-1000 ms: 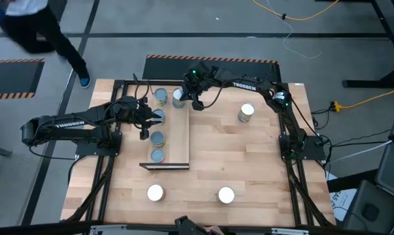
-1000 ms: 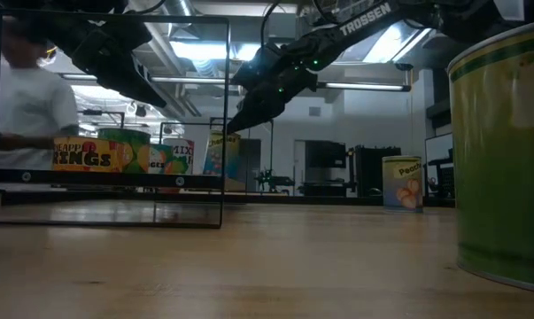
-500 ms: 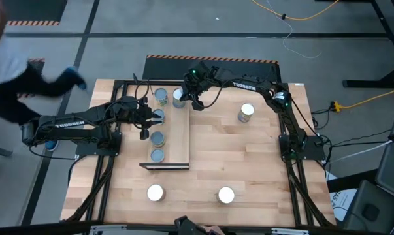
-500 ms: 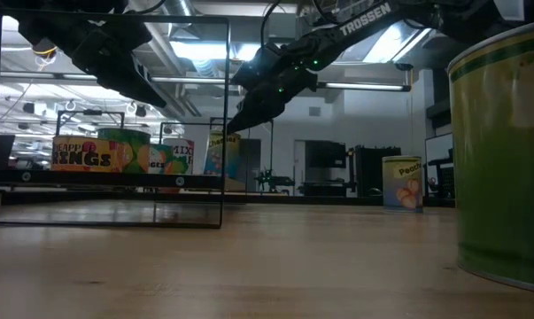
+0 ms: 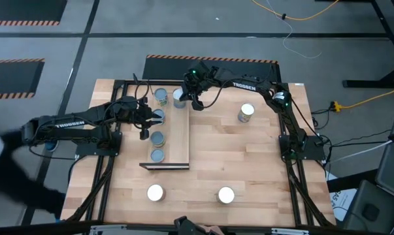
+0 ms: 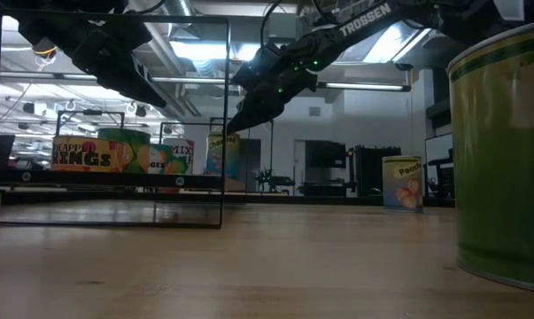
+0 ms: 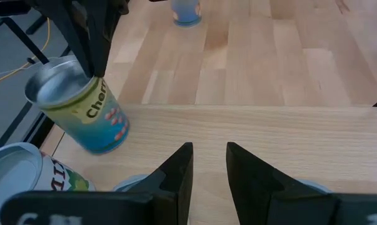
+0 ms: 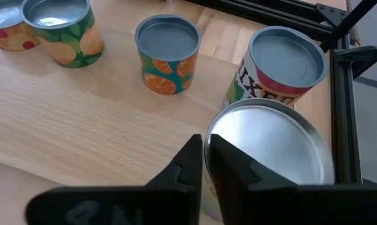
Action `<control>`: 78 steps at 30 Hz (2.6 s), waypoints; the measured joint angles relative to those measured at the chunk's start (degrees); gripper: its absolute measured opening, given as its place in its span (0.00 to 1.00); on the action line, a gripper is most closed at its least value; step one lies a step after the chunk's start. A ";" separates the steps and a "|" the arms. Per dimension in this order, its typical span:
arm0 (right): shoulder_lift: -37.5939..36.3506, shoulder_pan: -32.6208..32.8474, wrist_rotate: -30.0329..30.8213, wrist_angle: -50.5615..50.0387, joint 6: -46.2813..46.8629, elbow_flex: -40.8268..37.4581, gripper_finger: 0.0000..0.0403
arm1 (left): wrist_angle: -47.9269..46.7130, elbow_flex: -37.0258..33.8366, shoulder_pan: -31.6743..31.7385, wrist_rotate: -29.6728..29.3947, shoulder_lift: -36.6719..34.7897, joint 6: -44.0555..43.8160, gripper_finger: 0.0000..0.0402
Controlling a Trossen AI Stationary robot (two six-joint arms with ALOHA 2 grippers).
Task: Pick and place cans onto a shelf
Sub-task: Put the canned cherries on the shelf, then put the large canned oranges on the shelf
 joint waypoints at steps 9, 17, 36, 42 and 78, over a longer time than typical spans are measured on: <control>0.02 0.00 0.10 0.00 0.00 -0.01 0.26 | 0.00 0.00 0.00 0.00 -0.01 -0.01 0.22; 0.02 0.00 0.06 0.63 0.00 -0.01 0.27 | -0.01 0.00 0.00 0.00 -0.01 -0.02 0.22; -10.57 0.72 8.45 -9.33 0.02 -0.01 0.28 | 0.01 0.00 0.00 0.00 -0.01 0.00 0.22; -15.98 0.76 8.46 -17.70 0.03 -0.01 0.28 | 0.03 0.01 -0.02 0.02 -0.01 -0.01 0.22; -65.12 0.46 9.54 -14.22 18.22 -55.13 0.28 | 20.47 0.06 -7.55 -0.44 0.01 -11.47 0.22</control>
